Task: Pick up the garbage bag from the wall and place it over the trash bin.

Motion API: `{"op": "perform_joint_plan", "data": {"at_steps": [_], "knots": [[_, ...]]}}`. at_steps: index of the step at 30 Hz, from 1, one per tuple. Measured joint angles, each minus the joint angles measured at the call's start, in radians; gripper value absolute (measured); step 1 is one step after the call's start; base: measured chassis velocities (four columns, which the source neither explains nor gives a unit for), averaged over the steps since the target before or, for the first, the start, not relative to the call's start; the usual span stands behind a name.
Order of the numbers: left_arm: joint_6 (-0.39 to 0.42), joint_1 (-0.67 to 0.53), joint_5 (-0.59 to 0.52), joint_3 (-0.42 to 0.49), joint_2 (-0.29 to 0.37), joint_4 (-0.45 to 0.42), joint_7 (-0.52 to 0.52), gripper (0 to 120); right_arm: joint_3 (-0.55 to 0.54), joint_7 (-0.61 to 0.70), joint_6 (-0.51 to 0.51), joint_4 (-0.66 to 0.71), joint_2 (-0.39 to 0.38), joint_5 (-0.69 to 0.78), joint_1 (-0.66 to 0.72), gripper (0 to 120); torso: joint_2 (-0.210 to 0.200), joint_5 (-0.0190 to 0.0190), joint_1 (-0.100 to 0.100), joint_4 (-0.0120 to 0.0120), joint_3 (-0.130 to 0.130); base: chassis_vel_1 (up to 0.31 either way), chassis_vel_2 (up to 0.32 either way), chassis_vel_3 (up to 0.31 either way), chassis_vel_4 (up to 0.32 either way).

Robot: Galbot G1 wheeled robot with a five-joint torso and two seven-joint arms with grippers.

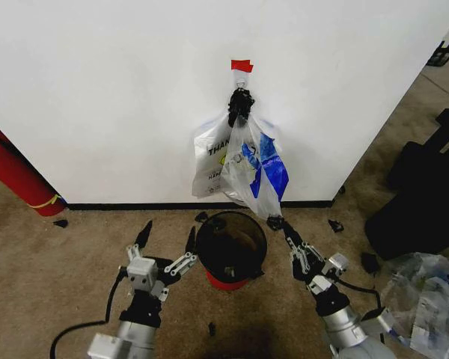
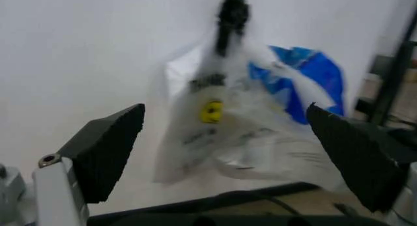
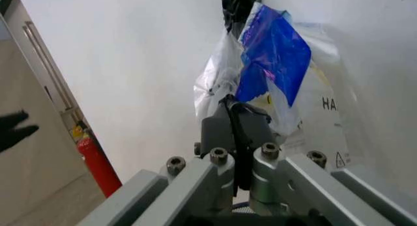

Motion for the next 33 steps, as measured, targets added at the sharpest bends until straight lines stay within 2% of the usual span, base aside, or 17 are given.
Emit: {"op": "perform_joint_plan", "data": {"at_steps": [3,6,7,9,11,12,13,14,15,17,21,23,28,33], "knots": [[0.114,-0.144,-0.206,-0.004,0.174,-0.018,-0.020,98,-0.001,0.005,-0.005,0.002,0.012,-0.012,0.004,0,0.000,-0.0002,0.000,0.0000,0.000,0.000,0.000,0.000,0.000],[0.209,-0.318,-0.398,0.008,0.295,-0.020,-0.065,97,-0.002,0.005,-0.006,0.002,0.021,-0.022,0.004,0,0.000,-0.0003,0.000,-0.0012,0.000,0.000,0.000,0.000,0.000],[0.209,-0.318,-0.398,0.008,0.295,-0.020,-0.065,97,-0.002,0.005,-0.006,0.002,0.021,-0.022,0.004,0,0.000,-0.0003,0.000,-0.0012,0.000,0.000,0.000,0.000,0.000],[0.248,-0.411,-0.490,0.029,0.365,-0.020,-0.085,97,-0.009,0.005,-0.009,0.002,0.027,-0.028,0.012,0,0.000,-0.0001,0.000,0.0004,0.000,0.000,0.000,0.000,0.000],[0.281,-0.524,-0.543,0.093,0.414,-0.005,-0.107,97,-0.009,0.004,-0.009,0.001,0.036,-0.036,0.008,0,0.000,0.0000,0.000,0.0003,0.000,0.000,0.000,0.000,0.000],[0.281,-0.524,-0.543,0.093,0.414,-0.005,-0.107,97,-0.009,0.004,-0.009,0.001,0.036,-0.036,0.008,0,0.000,0.0000,0.000,0.0003,0.000,0.000,0.000,0.000,0.000],[0.318,-0.672,-0.598,0.194,0.439,0.016,-0.131,97,-0.004,0.001,-0.007,0.001,0.044,-0.043,-0.002,0,0.000,-0.0002,0.000,-0.0004,0.000,0.000,0.000,0.000,0.000],[0.337,-0.745,-0.628,0.243,0.441,0.026,-0.143,97,0.000,0.001,-0.005,0.001,0.048,-0.045,-0.006,0,0.000,0.0001,0.000,-0.0005,0.000,0.000,0.000,0.000,0.000],[0.337,-0.745,-0.628,0.243,0.441,0.026,-0.143,97,0.000,0.001,-0.005,0.001,0.048,-0.045,-0.006,0,0.000,0.0001,0.000,-0.0005,0.000,0.000,0.000,0.000,0.000],[0.370,-0.869,-0.684,0.327,0.434,0.049,-0.170,97,0.008,0.000,-0.003,0.001,0.053,-0.046,-0.011,0,0.000,0.0002,0.000,-0.0006,0.000,0.000,0.000,0.000,0.000],[0.433,-1.109,-0.742,0.489,0.386,0.137,-0.212,96,0.026,-0.001,0.000,0.006,0.056,-0.045,-0.021,0,0.000,0.0002,0.000,-0.0002,0.000,0.000,0.000,0.000,0.000],[0.451,-1.149,-0.744,0.523,0.376,0.157,-0.221,96,0.029,-0.001,0.001,0.008,0.056,-0.044,-0.025,0,0.000,0.0003,0.000,-0.0002,0.000,0.000,0.000,0.000,0.000],[0.586,-1.342,-0.761,0.679,0.334,0.234,-0.271,94,0.041,-0.003,0.009,0.011,0.060,-0.043,-0.037,0,0.000,0.0004,0.000,-0.0001,0.000,0.000,0.000,0.000,0.000],[0.665,-1.468,-0.814,0.750,0.300,0.266,-0.303,93,0.043,-0.006,0.013,0.011,0.064,-0.043,-0.037,0,0.000,0.0005,0.000,-0.0002,0.000,0.000,0.000,0.000,0.000]]}}
